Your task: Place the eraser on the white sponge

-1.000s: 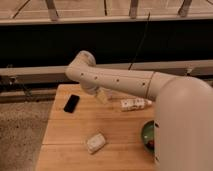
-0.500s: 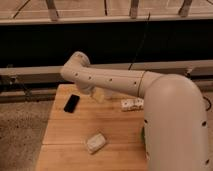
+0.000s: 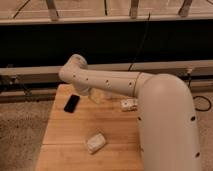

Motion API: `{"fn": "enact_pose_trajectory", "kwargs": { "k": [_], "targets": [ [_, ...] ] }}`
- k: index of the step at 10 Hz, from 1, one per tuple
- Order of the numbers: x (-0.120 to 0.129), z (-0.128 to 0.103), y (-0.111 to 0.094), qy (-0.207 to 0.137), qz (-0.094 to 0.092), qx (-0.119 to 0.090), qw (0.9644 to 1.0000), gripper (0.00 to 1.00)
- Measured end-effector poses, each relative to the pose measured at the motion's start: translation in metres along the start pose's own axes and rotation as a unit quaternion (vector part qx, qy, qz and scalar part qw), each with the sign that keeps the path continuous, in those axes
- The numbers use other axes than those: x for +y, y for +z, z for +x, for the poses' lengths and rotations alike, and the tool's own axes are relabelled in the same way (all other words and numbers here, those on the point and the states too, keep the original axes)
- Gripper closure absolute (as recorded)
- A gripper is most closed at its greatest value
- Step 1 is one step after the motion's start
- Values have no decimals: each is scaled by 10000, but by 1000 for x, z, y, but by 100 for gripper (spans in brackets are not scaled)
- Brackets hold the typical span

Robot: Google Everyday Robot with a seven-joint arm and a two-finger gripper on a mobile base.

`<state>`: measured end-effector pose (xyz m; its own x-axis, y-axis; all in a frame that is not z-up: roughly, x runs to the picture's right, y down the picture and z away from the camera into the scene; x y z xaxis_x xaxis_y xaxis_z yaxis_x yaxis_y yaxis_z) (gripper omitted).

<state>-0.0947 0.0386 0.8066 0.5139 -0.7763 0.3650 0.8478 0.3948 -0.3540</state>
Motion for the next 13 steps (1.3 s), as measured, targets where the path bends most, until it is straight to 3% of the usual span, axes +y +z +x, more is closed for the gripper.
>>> {"fn": "enact_pose_trajectory", "kwargs": {
  "k": [6,13],
  "targets": [
    [-29,-18,26,-142,28,-155,9998,20],
    [-54,-27,45,-265,-128,-266,9992,20]
  ]
}}
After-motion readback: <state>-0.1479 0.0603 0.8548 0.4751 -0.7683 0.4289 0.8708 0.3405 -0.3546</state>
